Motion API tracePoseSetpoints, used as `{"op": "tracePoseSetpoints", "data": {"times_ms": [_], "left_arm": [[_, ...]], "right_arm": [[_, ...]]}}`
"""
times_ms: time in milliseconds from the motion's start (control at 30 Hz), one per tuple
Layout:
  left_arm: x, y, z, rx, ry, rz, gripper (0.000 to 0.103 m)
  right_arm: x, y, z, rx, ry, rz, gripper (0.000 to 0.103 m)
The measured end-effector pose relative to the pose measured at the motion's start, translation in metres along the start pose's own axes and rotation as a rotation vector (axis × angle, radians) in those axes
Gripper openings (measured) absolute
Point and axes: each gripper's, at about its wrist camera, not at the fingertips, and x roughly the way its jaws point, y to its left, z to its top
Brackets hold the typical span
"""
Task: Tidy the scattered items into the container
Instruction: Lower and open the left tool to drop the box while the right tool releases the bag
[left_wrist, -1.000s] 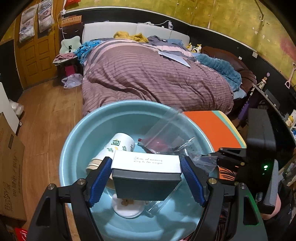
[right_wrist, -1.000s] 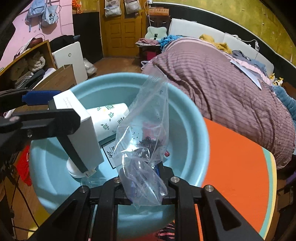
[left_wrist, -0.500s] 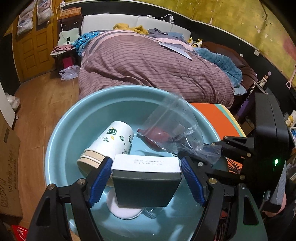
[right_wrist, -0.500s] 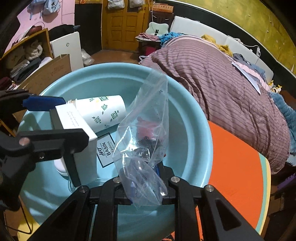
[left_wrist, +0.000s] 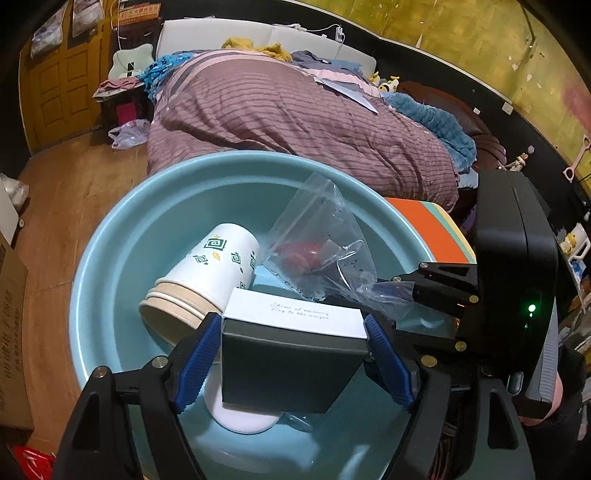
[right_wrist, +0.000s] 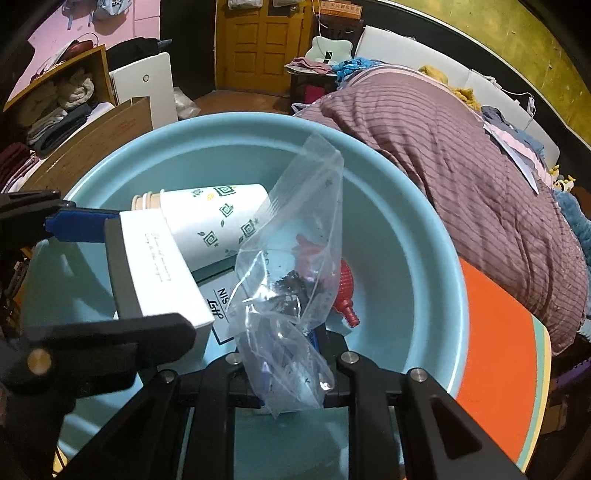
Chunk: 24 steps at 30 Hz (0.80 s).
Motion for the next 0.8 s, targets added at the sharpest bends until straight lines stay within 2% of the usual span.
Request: {"op": "tracePoseSetpoints", "data": {"times_ms": [400,567,800], "left_arm": [[0.002,0.005,0.001,-0.022,0.024,-0.025,0.085],[-0.003,0.006,0.001,-0.026,0.016,-0.034,0.084],[-0.016,0.006,0.006,-0.033,-0.010,-0.058,0.084]], "right_arm": [[0.002,0.002,0.001,0.006,0.006,0.005,0.022],[0.001,0.004,0.001,0.011,0.005,0.008,0.027],[-0.008,0.008,0.004,0.008,-0.008,-0.002,0.030]]}}
